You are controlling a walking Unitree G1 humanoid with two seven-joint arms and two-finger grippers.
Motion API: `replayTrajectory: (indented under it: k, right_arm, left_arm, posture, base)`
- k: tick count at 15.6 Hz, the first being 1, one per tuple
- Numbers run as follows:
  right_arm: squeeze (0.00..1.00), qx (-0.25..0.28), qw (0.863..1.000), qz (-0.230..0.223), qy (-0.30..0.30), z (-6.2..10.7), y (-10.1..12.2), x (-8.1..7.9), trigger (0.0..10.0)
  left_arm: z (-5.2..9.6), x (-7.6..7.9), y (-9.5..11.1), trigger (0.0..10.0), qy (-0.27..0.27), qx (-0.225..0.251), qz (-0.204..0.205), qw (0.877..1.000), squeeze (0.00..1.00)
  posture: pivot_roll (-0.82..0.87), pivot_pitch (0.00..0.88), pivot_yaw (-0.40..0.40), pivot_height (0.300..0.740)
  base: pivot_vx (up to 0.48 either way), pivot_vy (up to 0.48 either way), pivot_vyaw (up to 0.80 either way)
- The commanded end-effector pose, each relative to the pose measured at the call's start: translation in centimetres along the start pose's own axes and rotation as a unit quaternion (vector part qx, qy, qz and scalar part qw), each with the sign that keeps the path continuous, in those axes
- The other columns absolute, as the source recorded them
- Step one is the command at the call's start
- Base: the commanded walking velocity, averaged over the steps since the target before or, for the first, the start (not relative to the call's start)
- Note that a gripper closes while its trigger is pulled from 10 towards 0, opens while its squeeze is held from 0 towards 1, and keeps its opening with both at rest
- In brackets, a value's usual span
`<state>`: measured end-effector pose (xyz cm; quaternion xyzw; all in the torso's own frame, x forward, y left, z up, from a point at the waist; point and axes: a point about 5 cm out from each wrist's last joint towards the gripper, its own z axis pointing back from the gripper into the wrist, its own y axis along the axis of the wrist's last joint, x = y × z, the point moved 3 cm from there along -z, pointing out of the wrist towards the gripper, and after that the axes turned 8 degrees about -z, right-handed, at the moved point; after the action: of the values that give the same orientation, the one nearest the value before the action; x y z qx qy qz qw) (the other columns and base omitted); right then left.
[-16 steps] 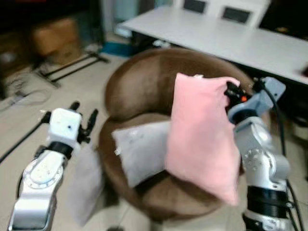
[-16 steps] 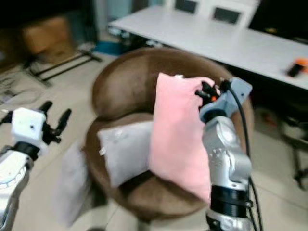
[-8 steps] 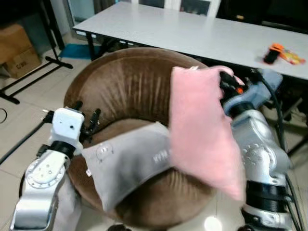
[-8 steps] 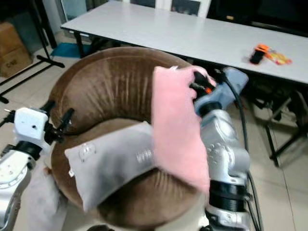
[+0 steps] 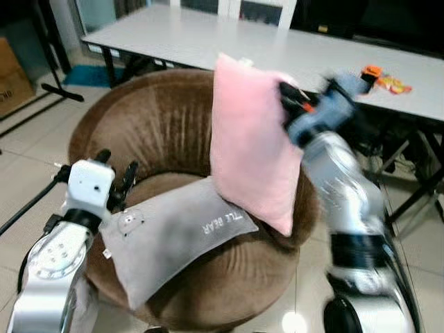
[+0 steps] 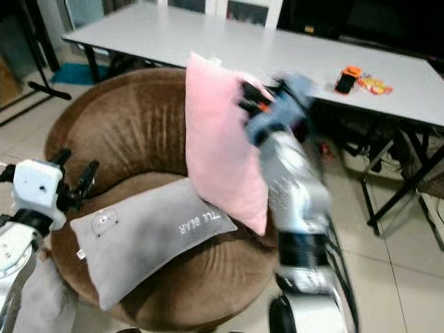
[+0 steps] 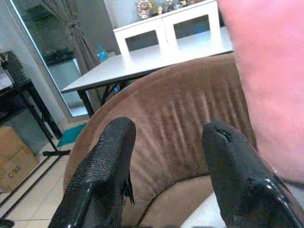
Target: Move the pillow to the sofa from floor
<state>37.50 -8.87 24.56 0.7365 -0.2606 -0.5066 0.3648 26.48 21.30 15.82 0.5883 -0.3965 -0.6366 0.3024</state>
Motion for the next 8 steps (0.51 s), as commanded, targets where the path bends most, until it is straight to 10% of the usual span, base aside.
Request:
replayTrajectory:
  k: [1,8]
  right_arm:
    - [0.00,0.022,1.000,0.009,0.015,-0.4,0.8,-0.7,10.0]
    - [0.00,0.015,0.997,-0.073,0.035,-4.6,-0.2,-3.9,10.0]
  left_arm:
    - [0.1,0.4,0.4,10.0,-0.018,0.006,-0.005,1.000,0.00]
    - [1.8,3.0,-0.3,10.0,-0.130,-0.013,-0.018,0.991,0.00]
  posture:
    - [0.09,0.000,-0.092,0.740]
    - [0.09,0.000,-0.098,0.740]
  base:
    - [0.000,0.000,0.00]
    - [0.000,0.000,0.00]
